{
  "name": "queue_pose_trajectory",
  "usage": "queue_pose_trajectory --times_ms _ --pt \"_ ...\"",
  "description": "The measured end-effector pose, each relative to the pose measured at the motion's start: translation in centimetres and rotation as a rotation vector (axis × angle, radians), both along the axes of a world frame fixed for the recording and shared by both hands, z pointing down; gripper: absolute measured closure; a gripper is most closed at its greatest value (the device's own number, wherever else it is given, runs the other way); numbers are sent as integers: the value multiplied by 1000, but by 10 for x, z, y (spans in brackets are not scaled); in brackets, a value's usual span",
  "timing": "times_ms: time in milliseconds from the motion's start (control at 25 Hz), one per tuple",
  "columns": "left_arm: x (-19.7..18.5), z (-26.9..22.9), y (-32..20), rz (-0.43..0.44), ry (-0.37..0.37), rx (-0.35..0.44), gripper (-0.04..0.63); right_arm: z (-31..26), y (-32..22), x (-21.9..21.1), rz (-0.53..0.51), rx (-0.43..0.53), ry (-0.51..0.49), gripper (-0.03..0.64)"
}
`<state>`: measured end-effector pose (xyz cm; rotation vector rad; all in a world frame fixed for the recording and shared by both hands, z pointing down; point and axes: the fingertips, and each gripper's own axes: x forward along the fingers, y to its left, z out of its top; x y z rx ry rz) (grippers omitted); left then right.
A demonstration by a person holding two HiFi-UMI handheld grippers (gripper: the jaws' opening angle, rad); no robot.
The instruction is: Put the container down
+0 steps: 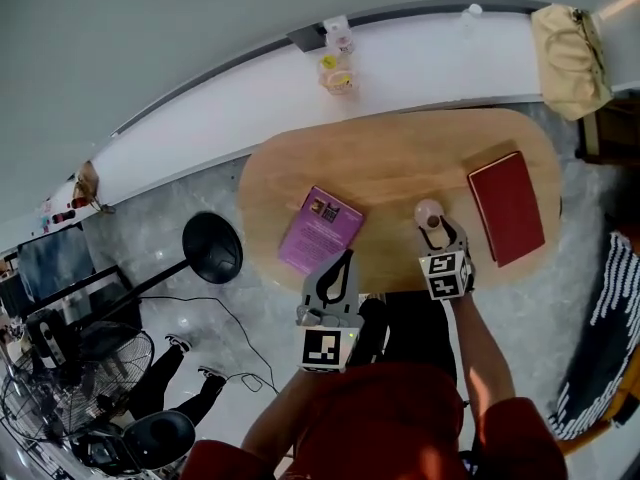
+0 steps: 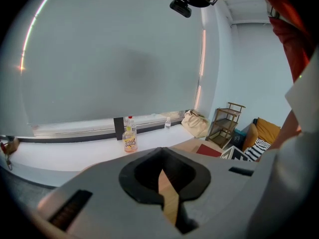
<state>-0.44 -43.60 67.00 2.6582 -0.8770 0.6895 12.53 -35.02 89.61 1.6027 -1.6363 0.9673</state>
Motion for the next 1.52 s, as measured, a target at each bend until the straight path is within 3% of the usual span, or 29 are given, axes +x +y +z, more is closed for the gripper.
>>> queue_pose_trajectory --times_ms 520,760,1520 --pt "-37 -37 17 2 50 45 589 -47 46 -42 24 24 7 397" --pt "-61 -60 30 -14 88 84 589 -86 64 -68 35 83 10 397" --pt "-140 -139 57 -101 226 191 589 -292 78 -111 110 544 106 399"
